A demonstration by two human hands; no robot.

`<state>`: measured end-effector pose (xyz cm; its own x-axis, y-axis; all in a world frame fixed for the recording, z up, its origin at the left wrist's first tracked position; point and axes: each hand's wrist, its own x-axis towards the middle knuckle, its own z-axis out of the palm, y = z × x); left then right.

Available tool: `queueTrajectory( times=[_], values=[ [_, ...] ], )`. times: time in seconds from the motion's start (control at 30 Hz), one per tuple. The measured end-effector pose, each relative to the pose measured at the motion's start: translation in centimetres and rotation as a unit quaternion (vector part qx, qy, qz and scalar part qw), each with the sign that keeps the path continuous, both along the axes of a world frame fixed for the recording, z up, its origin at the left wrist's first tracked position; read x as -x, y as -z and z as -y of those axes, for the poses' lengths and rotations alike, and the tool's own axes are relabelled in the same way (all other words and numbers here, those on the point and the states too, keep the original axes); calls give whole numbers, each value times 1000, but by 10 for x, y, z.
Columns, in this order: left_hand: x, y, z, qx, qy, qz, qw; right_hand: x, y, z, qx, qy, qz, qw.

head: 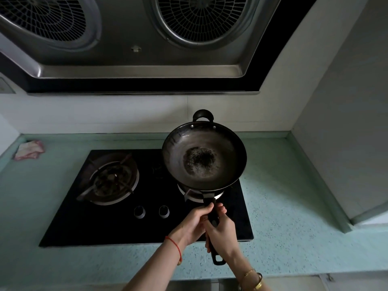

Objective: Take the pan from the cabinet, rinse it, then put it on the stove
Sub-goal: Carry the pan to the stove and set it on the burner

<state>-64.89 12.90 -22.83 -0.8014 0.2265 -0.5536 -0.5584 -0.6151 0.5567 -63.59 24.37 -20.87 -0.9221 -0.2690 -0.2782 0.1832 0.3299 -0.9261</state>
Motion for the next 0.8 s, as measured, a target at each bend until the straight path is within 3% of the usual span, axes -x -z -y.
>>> queueTrajectory(
  times=[0.8],
  values=[
    [6,24,-2,0,20,40,999,8,16,-3,-12,-1,39,999]
  ],
)
